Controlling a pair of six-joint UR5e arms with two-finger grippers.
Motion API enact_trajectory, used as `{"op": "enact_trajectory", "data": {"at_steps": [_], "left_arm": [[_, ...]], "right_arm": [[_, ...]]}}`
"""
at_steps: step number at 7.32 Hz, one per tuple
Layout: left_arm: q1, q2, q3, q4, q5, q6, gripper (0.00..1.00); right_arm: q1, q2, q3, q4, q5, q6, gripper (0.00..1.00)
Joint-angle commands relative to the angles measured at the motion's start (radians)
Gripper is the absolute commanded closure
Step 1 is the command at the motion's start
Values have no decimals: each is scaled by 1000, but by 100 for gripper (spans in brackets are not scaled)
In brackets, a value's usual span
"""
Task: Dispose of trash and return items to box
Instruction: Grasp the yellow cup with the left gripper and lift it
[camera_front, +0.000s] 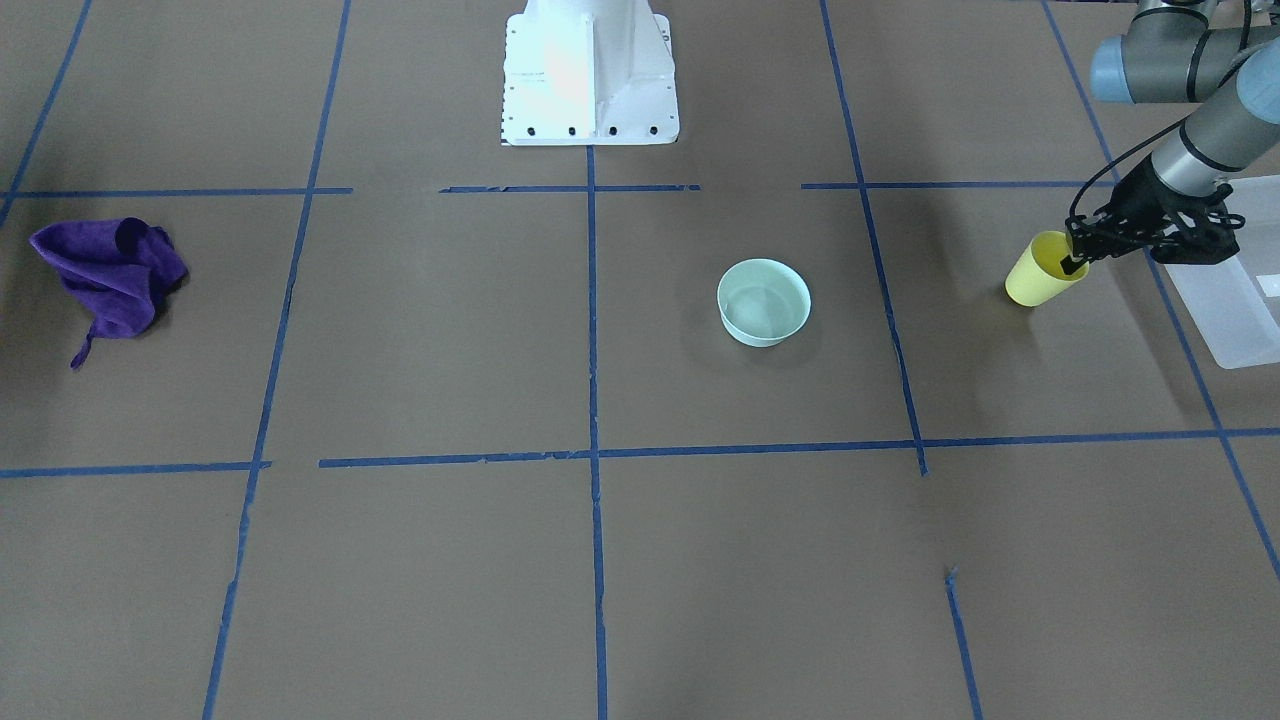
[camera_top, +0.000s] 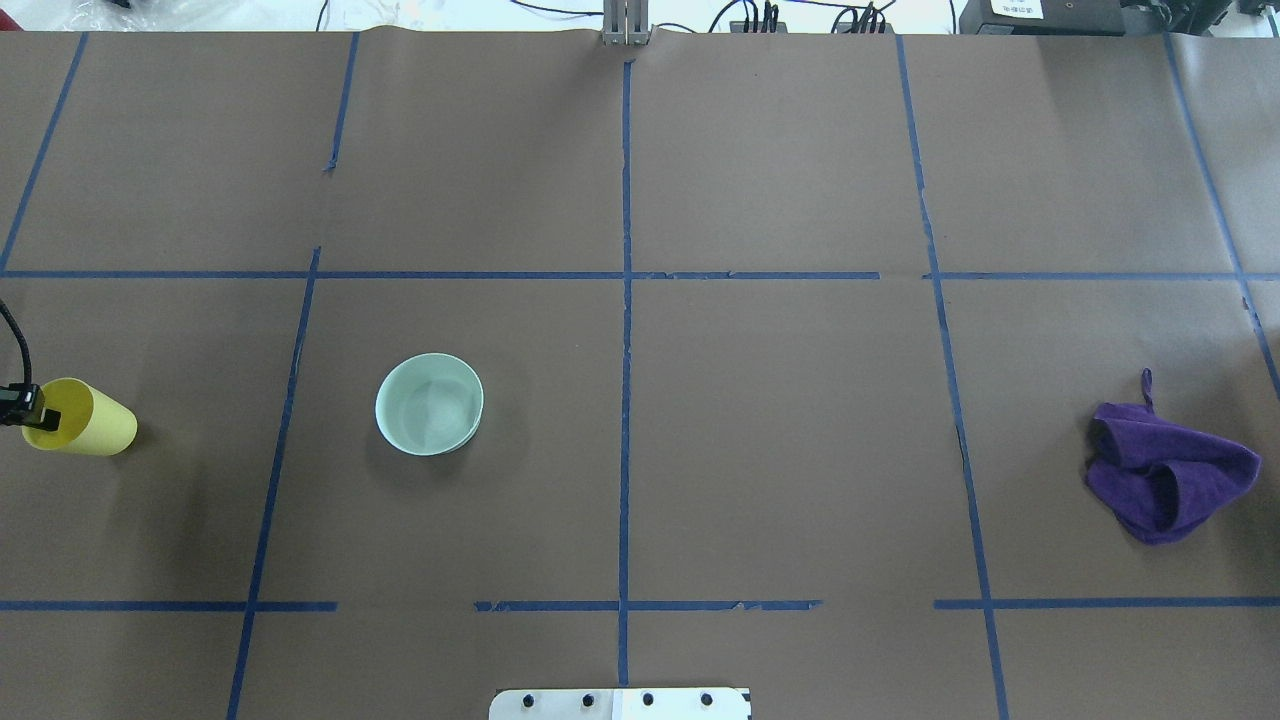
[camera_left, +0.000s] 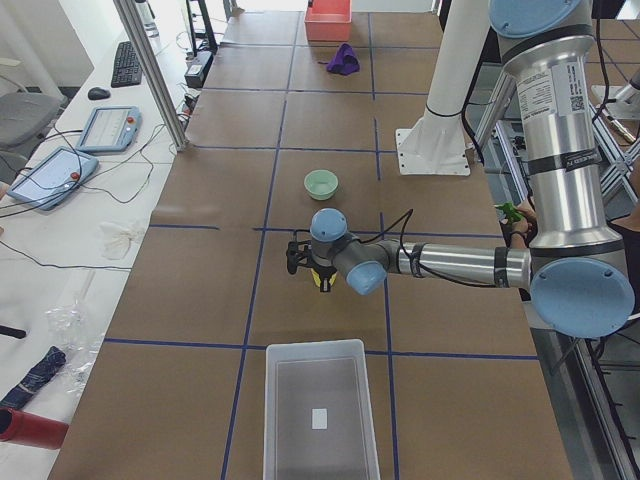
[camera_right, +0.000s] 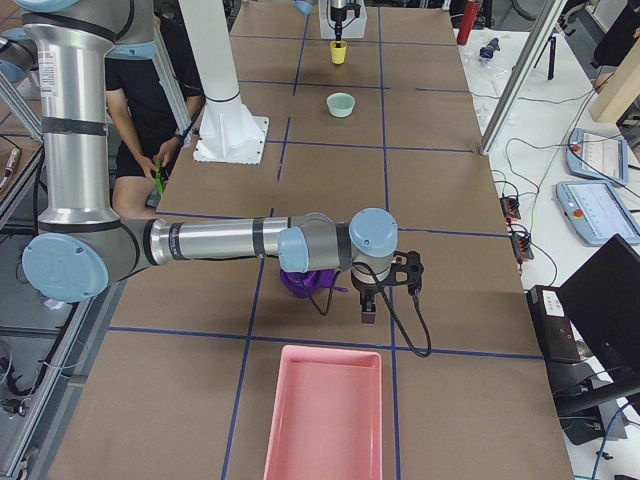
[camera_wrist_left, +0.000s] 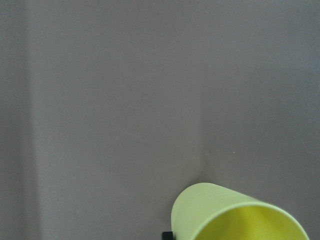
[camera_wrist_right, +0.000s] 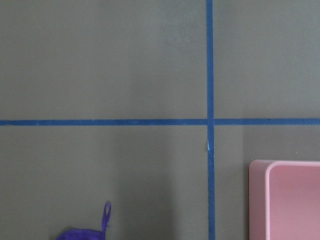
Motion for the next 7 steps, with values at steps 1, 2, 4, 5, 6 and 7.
{"op": "enact_trajectory", "data": {"at_steps": [1,2,4,5,6,7], "left_arm": [[-36,1,-47,22,-35,13,100],[-61,1,-56,32,-70,16,100],[-90,-3,-108,156,-77,107,100],[-145,-17,-157,277,-74,194,100],[-188,-46,-195,388,-69,258,100],[-234,-92,-202,479,-69,333,100]], "right_arm": [[0,11,19,0,1,1,0],[-12,8,16,-1,4,27,0],[-74,-70,29,137,0,127,0],[-128,-113,28,302,-4,250,0],[-197,-161,25,492,-10,344,0],[-257,-214,25,597,-26,352,0]]}}
